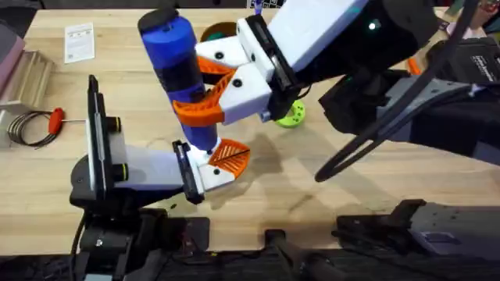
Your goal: Pick up the gripper from the table and insert it into the empty holder that is missing its gripper. Then pick up a screw, insert it into the mounting hole, and use the screwdriver to tighten it. Finally, clean up the table by picking up the vegetable and placing it into the bucket.
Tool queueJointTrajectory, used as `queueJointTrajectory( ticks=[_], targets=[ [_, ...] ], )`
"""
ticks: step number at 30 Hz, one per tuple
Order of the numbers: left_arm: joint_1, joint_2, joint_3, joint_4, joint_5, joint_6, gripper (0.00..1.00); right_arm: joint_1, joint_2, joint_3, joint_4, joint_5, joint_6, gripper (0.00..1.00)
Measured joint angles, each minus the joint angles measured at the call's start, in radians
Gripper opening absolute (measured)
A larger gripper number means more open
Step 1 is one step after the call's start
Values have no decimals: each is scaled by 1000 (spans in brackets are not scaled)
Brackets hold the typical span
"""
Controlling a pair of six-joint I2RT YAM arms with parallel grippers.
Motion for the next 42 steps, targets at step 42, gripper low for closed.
queueJointTrajectory(
  ticks=[42],
  targets=[
    [0, 0, 0, 0, 1, 0, 10, 0, 0, 0, -3, -27, 7, 22]
  ],
)
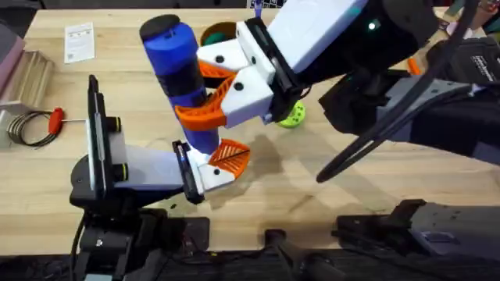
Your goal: Pick up the gripper from the table and insert it into the empty holder that is missing its gripper. Then pick up a screw, insert it into the mounting hole, and use the screwdriver to tighten it. Finally, clean up the table by picking up the vegetable and placing it into the bucket.
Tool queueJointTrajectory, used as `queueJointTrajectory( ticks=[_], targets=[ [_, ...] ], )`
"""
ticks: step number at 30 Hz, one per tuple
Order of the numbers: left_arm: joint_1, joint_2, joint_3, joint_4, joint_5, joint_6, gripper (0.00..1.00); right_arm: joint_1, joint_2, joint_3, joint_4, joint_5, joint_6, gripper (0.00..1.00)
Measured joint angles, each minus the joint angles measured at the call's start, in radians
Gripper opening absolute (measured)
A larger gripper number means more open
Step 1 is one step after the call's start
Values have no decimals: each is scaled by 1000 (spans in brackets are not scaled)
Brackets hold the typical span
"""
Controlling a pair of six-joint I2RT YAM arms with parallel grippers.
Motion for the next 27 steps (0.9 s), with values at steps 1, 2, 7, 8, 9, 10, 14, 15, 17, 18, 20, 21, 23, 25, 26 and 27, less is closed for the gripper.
queueJointTrajectory(
  ticks=[1, 2, 7, 8, 9, 10, 14, 15, 17, 18, 20, 21, 23, 25, 26, 27],
  targets=[
    [0, 0, 0, 0, 0, 0, 10, 0, 0, 0, 0, 0, 0, 22],
    [0, 0, 0, 0, 0, 0, 10, 0, 0, 0, -1, 0, 0, 22],
    [0, 0, 0, 0, 1, 0, 10, 0, 0, 0, -22, 0, -6, 22],
    [0, 0, 0, 0, 2, 0, 10, 0, 0, 0, -30, 0, -7, 22],
    [0, 0, 0, -1, 2, -1, 10, 0, 0, 0, -35, 1, -10, 22],
    [0, 0, 0, -1, 2, -1, 10, 0, 0, 0, -37, 1, -12, 22],
    [0, 0, 0, -1, 2, -1, 10, 0, 0, 0, -38, 1, -18, 22],
    [0, 0, 0, 0, 2, -1, 10, 0, 0, 0, -37, 1, -19, 22],
    [0, 0, 0, 0, 2, -1, 10, 0, 0, 0, -24, 0, -21, 22],
    [0, 0, 0, 0, 2, -1, 10, 0, 0, 0, -16, -1, -21, 22],
    [0, 0, 0, 0, 2, 0, 10, 1, 0, 0, -9, -4, -21, 21],
    [0, 0, 0, 0, 2, 0, 10, 2, 0, 0, -9, -5, -22, 21],
    [0, 0, 0, 0, 2, 0, 10, 2, 0, 0, -8, -5, -22, 21],
    [0, 0, 0, 0, 2, 0, 10, 3, 0, 0, 1, -5, -21, 21],
    [0, 0, 0, 0, 2, 1, 10, 2, 0, -1, 14, -6, -20, 21],
    [0, 0, 0, 0, 2, 1, 10, -1, 0, -2, 43, -6, -19, 21]
  ],
)
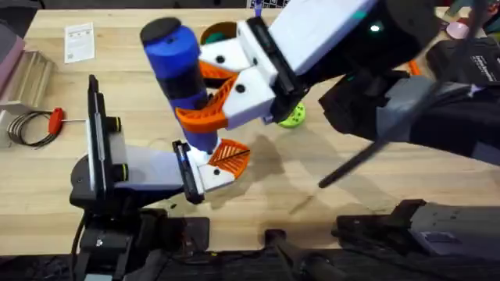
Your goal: Pick up the gripper from the table and insert it into the empty holder that is missing its gripper. Then pick up a screw, insert it into the mounting hole, and use the screwdriver to tighten it. Finally, clean up the table by picking up the vegetable and placing it into the bucket.
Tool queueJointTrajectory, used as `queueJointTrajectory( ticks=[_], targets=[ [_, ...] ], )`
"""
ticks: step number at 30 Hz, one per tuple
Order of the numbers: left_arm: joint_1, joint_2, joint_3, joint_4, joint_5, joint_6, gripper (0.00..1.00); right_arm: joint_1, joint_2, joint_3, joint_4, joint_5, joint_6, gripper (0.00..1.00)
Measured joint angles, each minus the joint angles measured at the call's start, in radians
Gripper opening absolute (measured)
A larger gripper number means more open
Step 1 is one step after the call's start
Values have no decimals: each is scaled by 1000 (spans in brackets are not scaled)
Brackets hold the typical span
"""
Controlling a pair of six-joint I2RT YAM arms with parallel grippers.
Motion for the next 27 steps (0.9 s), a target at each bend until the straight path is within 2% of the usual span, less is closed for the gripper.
queueJointTrajectory(
  ticks=[3, 8, 11, 14, 18, 21, 24, 27],
  targets=[
    [0, 0, 0, 0, 0, 1, 10, -21, -18, 0, 66, 1, 26, 21],
    [0, 0, 0, 0, 0, 1, 10, -67, -123, 5, 55, 4, 51, 21],
    [0, 0, 0, 0, 0, 1, 10, -68, -180, 19, -4, 20, 52, 21],
    [0, 0, 0, 0, 0, 1, 10, -79, -200, 51, -132, 33, 53, 21],
    [0, 0, 0, 0, 0, 1, 10, -150, -193, 168, -543, 46, -6, 20],
    [0, 0, 0, 0, 0, 1, 10, -210, -182, 314, -981, 118, -140, 20],
    [0, 0, 0, 0, 0, 1, 10, -245, -177, 479, -1405, 310, -335, 20],
    [0, 0, 0, 0, 0, 1, 10, -249, -177, 605, -1631, 524, -501, 20]
  ],
)
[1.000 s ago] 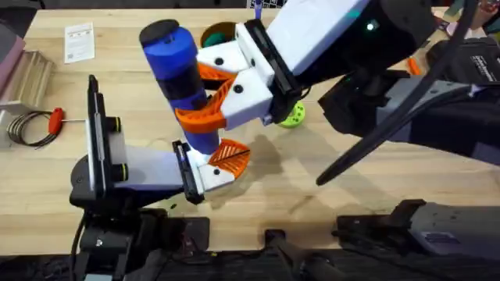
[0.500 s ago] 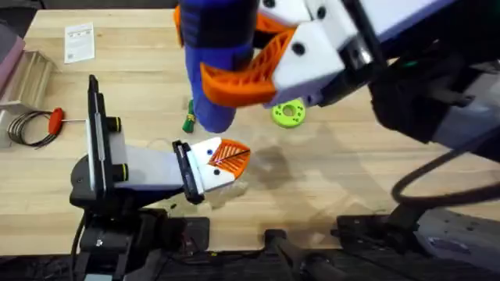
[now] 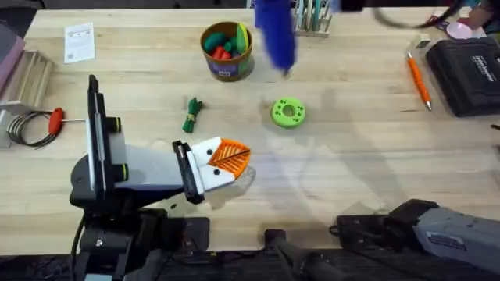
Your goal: Pick up the gripper from the table and insert it into the empty holder that is missing its gripper. Then pick up a screw, insert it into the mounting hole, and use the screwdriver to tighten it. Finally, clean up the table by picking up the vegetable and placing it into the bucket.
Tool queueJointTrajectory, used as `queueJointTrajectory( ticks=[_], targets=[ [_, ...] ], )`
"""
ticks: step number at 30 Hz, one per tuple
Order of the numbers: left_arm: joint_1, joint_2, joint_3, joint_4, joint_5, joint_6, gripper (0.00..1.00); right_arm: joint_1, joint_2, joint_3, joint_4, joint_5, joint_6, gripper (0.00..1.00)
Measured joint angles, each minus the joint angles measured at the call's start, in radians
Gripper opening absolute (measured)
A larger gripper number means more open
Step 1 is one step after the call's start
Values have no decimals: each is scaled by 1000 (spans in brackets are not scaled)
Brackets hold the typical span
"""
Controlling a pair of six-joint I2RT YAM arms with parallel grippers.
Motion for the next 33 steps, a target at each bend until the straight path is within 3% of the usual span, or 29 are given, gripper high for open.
queueJointTrajectory(
  ticks=[3, 8, 15, 23, 33],
  targets=[
    [0, 0, 0, 0, 0, 0, 10, 0, -5, 89, -147, 207, -141, 20],
    [0, 0, 0, 0, 0, 0, 10, -17, -14, 118, -409, 461, -323, 20],
    [0, 0, 0, 0, 0, 0, 10, -110, 107, 118, -727, 597, -615, 20],
    [0, 0, 0, 0, -1, 0, 10, -234, 310, 91, -689, 644, -820, 20],
    [0, 0, 0, 0, -2, 0, 10, -365, 469, -135, -487, 768, -985, 20]
  ],
)
